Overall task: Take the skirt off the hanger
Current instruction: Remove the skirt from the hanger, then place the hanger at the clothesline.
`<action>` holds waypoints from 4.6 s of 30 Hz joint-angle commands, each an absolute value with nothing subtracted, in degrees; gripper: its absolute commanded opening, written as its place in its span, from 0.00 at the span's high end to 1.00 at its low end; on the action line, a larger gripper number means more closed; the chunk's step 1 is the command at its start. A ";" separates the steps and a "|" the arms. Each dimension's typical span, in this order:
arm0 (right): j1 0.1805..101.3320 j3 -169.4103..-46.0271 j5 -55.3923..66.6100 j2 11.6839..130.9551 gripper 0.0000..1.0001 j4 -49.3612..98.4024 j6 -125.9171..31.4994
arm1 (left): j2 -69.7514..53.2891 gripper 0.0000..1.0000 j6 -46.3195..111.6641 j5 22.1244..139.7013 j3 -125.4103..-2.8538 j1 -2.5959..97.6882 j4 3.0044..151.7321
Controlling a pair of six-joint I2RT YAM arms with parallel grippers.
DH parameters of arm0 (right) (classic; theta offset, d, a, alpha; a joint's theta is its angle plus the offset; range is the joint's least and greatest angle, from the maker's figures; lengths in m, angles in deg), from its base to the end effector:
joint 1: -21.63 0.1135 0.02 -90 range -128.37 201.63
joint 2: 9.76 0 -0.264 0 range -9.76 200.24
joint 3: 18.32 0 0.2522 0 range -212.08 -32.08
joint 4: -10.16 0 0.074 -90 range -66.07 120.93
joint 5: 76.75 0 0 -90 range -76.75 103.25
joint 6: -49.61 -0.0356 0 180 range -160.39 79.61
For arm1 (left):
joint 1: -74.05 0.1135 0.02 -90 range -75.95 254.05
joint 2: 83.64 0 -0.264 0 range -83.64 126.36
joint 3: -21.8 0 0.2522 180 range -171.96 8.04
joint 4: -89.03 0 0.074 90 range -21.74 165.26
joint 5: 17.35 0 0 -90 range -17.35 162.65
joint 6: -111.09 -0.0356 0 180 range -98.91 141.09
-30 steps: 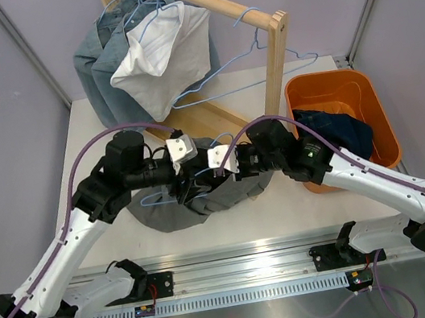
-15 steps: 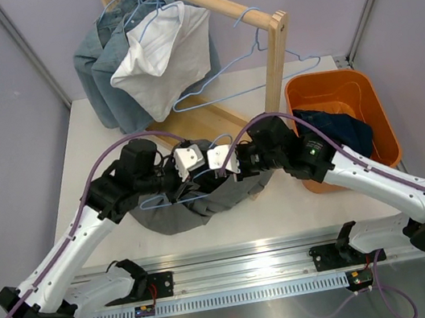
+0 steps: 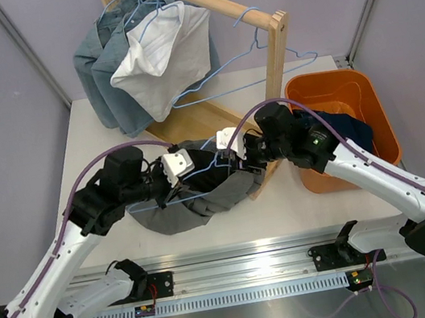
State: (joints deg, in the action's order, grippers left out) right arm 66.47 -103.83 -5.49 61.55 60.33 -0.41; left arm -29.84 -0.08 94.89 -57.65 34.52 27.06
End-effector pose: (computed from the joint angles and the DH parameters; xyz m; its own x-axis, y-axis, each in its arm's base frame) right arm 0.1813 0.1964 0.3622 0.2284 -0.6310 -0.7414 -0.9206 0.1079 -0.3754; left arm 0.1284 -0.1234 0.3724 -0.1283 0.5393 -0.8323 0.9337 0.3486 0.0819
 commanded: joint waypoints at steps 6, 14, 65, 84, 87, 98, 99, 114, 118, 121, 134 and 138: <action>61.72 -99.51 -13.29 59.06 0.34 60.93 -4.27 | -34.68 1.00 2.20 93.40 -63.50 34.67 27.46; 56.62 -93.26 -18.39 57.74 0.36 60.58 -3.31 | -35.82 1.00 1.14 91.20 -66.57 34.85 23.68; 46.15 -91.57 -33.85 53.70 0.39 69.27 7.59 | -37.05 1.00 1.67 82.23 -77.93 34.93 14.27; 52.46 -112.86 -40.82 57.56 0.27 74.49 2.96 | -34.07 1.00 4.91 104.27 -65.09 34.93 32.19; 54.23 -113.38 -35.72 58.44 0.28 71.22 -1.10 | -32.84 1.00 5.97 107.79 -64.65 34.93 34.04; 55.38 -113.03 -40.00 57.04 0.68 72.09 -2.34 | -31.87 1.00 11.07 109.92 -60.87 34.85 44.14; 55.38 -112.77 -40.19 56.77 0.73 71.83 -2.60 | -31.70 1.00 11.51 110.00 -60.26 34.93 44.76; 51.25 -112.51 -41.42 54.22 1.00 79.47 2.58 | -33.27 0.18 0.80 102.09 -61.13 36.07 37.22; 50.81 -111.72 -41.42 53.96 1.00 79.65 2.67 | -34.77 0.18 -0.79 103.59 -61.31 38.44 33.26; 50.37 -111.54 -40.98 53.87 1.00 80.35 3.46 | -35.91 0.18 -2.45 101.57 -61.83 38.54 31.07; 48.44 -111.01 -40.89 52.82 1.00 81.49 4.17 | -36.44 0.60 -3.78 99.28 -61.93 38.80 28.68; 48.44 -111.19 -40.98 52.73 1.00 81.32 3.82 | -35.74 0.72 -3.52 100.86 -61.57 38.89 29.12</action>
